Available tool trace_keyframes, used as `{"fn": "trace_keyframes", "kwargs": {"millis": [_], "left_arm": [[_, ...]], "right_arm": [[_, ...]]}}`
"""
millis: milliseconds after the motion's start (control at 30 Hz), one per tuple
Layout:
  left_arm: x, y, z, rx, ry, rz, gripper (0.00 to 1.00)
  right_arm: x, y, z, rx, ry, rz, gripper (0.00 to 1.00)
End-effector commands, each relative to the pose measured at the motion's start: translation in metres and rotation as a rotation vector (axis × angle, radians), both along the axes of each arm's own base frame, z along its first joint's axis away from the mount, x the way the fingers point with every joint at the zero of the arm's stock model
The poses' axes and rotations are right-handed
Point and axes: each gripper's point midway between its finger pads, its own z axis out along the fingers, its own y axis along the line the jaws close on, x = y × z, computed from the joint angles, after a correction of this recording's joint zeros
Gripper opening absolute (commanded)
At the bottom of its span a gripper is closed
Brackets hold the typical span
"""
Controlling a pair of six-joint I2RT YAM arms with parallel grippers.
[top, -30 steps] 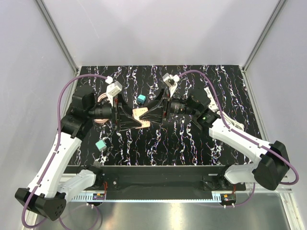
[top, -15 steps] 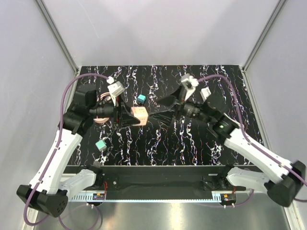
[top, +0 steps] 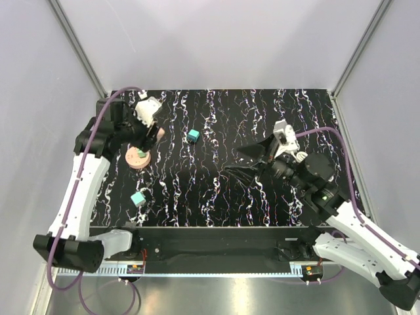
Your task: Insert the plug
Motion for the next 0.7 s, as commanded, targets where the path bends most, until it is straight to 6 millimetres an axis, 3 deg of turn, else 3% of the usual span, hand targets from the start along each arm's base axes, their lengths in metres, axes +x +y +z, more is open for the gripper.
{"fn": "trace_keyframes", "kwargs": {"millis": [0,133,167,233,367,467,500,600,667], "left_arm": [[0.029,0.063,0.000,0.274,-0.055,0.113,0.00],[0.054,0.113,-0.019,0.304,0.021,0.178,0.00],[0.058,0.116,-0.024,0.294,0.046,0.178,0.00],[0.070,0.121,-0.035,0.295,0.078,0.175,0.00],[0.075,0.155,-0.045,0.383,0.113,0.220,0.00],[0.070,0.169,-0.075,0.430,0.177,0.190,0.00],[0.068,0.172,-0.093,0.443,0.221,0.180,0.00],[0.072,0.178,-0.113,0.450,0.257,0.150,0.00],[0.079,0.178,-0.112,0.389,0.239,0.128,0.00]], "right_arm": [[0.004,0.002,-0.016,-0.001,0.047,-0.005,1.00],[-0.006,0.004,-0.027,-0.001,0.082,0.045,1.00],[-0.008,0.004,-0.036,-0.004,0.104,0.050,1.00],[-0.014,0.001,-0.032,0.032,0.091,0.064,1.00],[-0.019,-0.006,-0.039,0.065,0.098,0.052,1.00],[-0.021,-0.010,-0.039,0.068,0.076,0.040,1.00],[-0.021,-0.011,-0.039,0.066,0.073,0.041,1.00],[-0.018,-0.009,-0.046,0.055,0.104,0.034,1.00],[-0.016,-0.007,-0.050,0.053,0.132,0.034,1.00]]}}
